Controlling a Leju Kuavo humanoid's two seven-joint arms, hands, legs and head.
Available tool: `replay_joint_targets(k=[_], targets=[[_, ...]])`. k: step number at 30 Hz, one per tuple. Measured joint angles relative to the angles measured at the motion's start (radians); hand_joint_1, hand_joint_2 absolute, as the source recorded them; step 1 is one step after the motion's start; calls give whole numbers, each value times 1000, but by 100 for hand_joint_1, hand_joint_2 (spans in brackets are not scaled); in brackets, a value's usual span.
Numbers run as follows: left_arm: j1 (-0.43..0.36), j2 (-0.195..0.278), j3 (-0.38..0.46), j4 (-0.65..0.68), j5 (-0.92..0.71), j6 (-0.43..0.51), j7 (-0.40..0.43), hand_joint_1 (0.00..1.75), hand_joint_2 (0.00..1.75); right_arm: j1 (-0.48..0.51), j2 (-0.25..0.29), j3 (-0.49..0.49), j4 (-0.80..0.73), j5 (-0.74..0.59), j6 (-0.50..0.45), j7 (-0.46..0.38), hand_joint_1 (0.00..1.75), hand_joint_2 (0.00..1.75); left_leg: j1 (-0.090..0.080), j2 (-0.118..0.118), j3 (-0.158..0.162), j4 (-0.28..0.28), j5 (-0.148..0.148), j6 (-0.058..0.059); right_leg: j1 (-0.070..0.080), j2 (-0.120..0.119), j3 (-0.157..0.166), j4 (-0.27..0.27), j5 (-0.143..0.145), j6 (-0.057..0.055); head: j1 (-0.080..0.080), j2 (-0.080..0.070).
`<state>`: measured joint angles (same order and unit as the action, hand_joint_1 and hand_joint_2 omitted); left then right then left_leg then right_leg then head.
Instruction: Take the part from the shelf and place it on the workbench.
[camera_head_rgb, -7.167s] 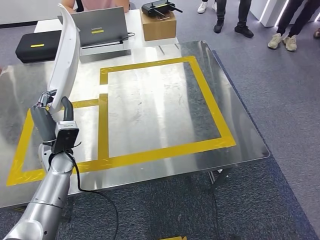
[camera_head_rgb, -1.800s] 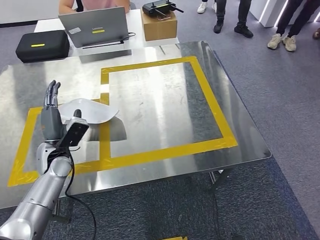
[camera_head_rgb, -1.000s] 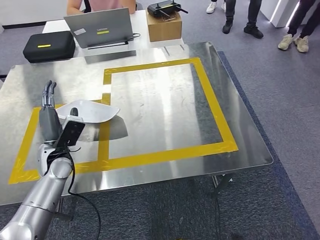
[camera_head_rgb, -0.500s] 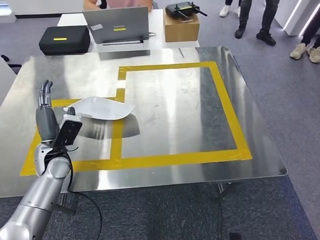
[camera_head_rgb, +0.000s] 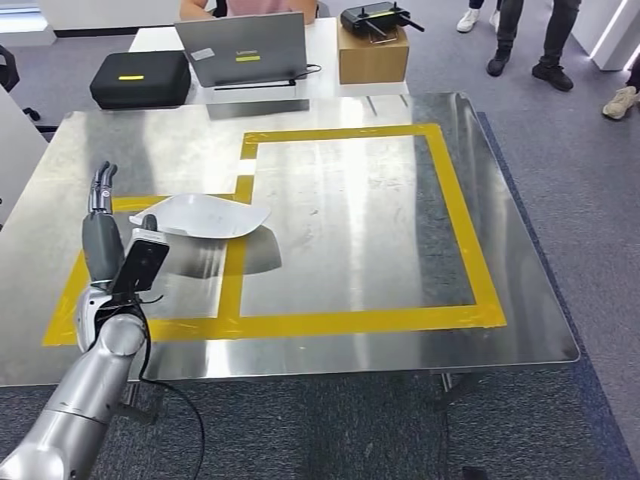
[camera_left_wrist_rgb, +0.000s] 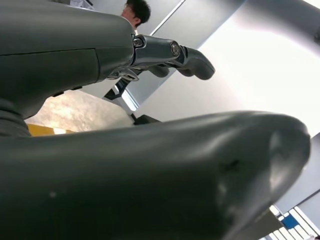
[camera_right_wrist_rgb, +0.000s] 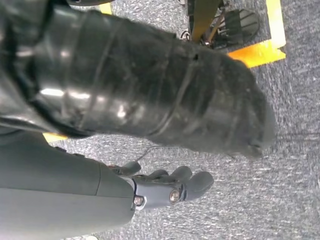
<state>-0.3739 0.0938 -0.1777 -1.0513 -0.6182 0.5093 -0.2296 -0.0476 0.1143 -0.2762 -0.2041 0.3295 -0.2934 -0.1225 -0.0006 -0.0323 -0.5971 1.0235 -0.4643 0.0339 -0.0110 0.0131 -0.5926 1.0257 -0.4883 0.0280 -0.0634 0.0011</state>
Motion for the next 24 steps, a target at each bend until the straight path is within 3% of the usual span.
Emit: replay_joint_targets(k=[6,12,14,17,19,22,23,24], targets=[[-4,2,0,0,2,-3,0,0,0,-1,1,0,0,0,1,0,0,0,0,1,6,-11,4,-5,2,0,1,0,-2,-9,0,0],[-4,2,0,0,14,-19,-2,0,0,-1,1,-1,0,-2,2,0,0,0,1,1,5,-13,3,-24,3,0,1,1,-3,-11,1,0],[-4,2,0,0,25,-30,-3,0,0,0,1,-3,0,-3,3,0,0,0,-1,1,4,-8,1,-21,-1,-1,2,-1,-1,-8,1,0],[-6,5,0,0,43,-37,-9,0,0,0,3,-5,0,-4,4,0,0,0,-3,2,8,-16,10,-2,-6,-1,5,-8,5,5,0,0],[-9,5,0,0,52,-35,-18,0,0,0,3,-8,0,-4,4,-1,0,0,3,7,18,-44,28,5,-2,-2,-5,12,-20,12,2,0],[-10,4,0,2,58,-30,-27,0,0,0,3,-14,0,-1,3,0,0,0,8,13,15,-56,40,6,-3,-4,-70,173,-119,23,8,0],[-8,4,0,4,58,-29,-29,0,0,2,3,-14,0,0,3,0,0,0,10,14,11,-54,41,4,-6,-5,-88,223,-137,28,8,0],[-8,4,0,6,58,-29,-31,0,0,3,3,-15,0,0,3,0,0,0,12,14,6,-51,42,1,-9,-5,-92,244,-136,33,8,0]])
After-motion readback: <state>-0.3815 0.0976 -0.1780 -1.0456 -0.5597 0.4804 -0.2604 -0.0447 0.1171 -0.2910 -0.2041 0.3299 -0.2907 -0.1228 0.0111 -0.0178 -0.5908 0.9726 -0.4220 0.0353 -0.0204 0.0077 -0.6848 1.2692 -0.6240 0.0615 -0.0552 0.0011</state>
